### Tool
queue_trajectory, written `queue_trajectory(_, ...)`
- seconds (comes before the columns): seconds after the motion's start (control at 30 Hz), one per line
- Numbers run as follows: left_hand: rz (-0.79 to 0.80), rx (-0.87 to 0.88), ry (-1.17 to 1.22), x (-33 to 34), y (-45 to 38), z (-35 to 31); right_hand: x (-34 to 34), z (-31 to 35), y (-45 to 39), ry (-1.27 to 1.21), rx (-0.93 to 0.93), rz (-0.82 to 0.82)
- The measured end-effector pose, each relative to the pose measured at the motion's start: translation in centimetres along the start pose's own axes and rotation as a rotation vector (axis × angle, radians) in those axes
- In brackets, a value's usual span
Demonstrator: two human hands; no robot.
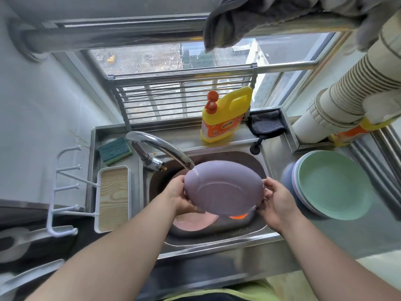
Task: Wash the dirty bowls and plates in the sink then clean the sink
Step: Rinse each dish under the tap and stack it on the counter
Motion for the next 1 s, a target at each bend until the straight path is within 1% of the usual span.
queue_trajectory(0.03, 0.029, 0.016, 0.069, -0.2, 0.2, 0.0, 0.4, -0.4, -0.4, 0.004, -0.01, -0.012)
queue_trajectory(0.1, 0.02, 0.061, 0.121, -1.7, 0.7, -0.1, 1.4, -1.1, -0.8, 0.046, -0.015, -0.037)
queue_trajectory(0.2, 0.027, 0.127, 0.035, -4.1, 1.7, 0.0, 3.3, -2.9, -1.7, 0.178, 0.008, 0.018)
queue_trajectory(0.3, 0.044, 0.191, 0.005, -6.4, 2.5, -0.3, 3.7, -3.7, -2.7, 0.377, -0.022, -0.042)
queue_trajectory(0.4, 0.047, 0.305, 0.016, -8.1, 3.7, -1.3, 4.9, -6.3, -3.3, 0.603, 0.065, -0.024)
queue_trajectory(0.47, 0.019, 0.353, 0.02, -9.3, 4.2, -1.6, 6.0, -7.7, -3.5, 0.645, 0.088, 0.029)
queue_trajectory(0.5, -0.006, 0.368, 0.011, -10.0, 4.4, -1.6, 6.9, -7.8, -3.2, 0.635, 0.076, 0.031)
queue_trajectory(0.57, -0.074, 0.369, 0.017, -11.6, 4.1, -1.4, 8.3, -7.2, -2.8, 0.615, -0.015, 0.048)
queue_trajectory(0.63, -0.103, 0.339, 0.023, -12.4, 3.4, -0.9, 9.3, -5.8, -2.5, 0.585, -0.138, 0.073)
queue_trajectory(0.7, -0.111, 0.283, 0.024, -11.9, 2.8, -0.1, 9.8, -4.2, -2.0, 0.613, -0.25, 0.09)
queue_trajectory(0.8, 0.009, 0.269, 0.094, -8.0, 2.1, 0.6, 10.4, 0.1, 0.4, 0.744, -0.441, 0.077)
queue_trajectory(0.9, 0.121, 0.274, 0.172, -3.8, 1.8, 1.3, 11.1, 4.2, 3.0, 0.945, -0.557, 0.051)
queue_trajectory(0.97, 0.171, 0.218, 0.199, -1.4, 1.5, 2.4, 11.5, 6.5, 4.6, 1.076, -0.621, 0.024)
queue_trajectory(1.0, 0.16, 0.177, 0.201, -0.7, 1.2, 3.1, 11.5, 7.4, 5.1, 1.132, -0.633, 0.004)
Point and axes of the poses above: each hand's wrist, its own y-axis away from the middle knuckle, its own x-axis out of the palm, z = x × y, the point moved 10 cm from there along -y, towards the middle knuckle, and after that the axes turned 6 degrees about -y, right-handed, at the moved point
